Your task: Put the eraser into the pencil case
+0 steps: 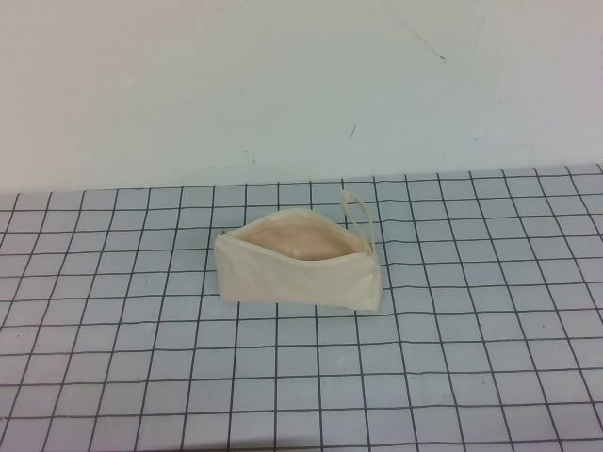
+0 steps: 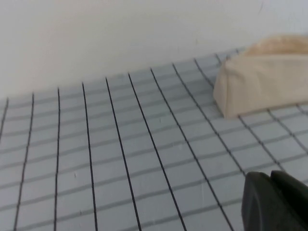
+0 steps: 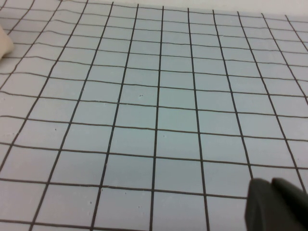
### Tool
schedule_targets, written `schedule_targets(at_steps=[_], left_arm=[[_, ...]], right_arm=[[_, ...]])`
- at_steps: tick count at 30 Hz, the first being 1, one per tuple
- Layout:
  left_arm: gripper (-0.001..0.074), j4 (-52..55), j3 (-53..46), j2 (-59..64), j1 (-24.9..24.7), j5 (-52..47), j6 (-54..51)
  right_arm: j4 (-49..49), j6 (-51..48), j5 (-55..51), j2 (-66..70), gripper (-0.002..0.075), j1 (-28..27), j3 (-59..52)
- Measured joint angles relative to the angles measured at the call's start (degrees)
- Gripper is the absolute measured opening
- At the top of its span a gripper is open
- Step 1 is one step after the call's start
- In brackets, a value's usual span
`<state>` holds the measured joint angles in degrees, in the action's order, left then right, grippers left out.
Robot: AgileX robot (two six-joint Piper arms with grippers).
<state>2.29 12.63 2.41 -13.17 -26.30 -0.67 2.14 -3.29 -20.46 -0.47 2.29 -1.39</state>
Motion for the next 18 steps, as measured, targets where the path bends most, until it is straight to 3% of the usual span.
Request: schedule_targets(at_steps=[11, 18], left_arm=[[-0.0001, -1.6, -12.4, -0.6, 0.1, 3.1, 0.7], [-0.0001, -3.7, -13.6, -2.9, 5.1, 6.4, 1.9]], right_arm=[[0.0, 0.0, 0.0, 0.0, -0.0001, 0.0, 0.0], [0.0, 0.0, 0.0, 0.0, -0.0001, 0.0, 0.0]])
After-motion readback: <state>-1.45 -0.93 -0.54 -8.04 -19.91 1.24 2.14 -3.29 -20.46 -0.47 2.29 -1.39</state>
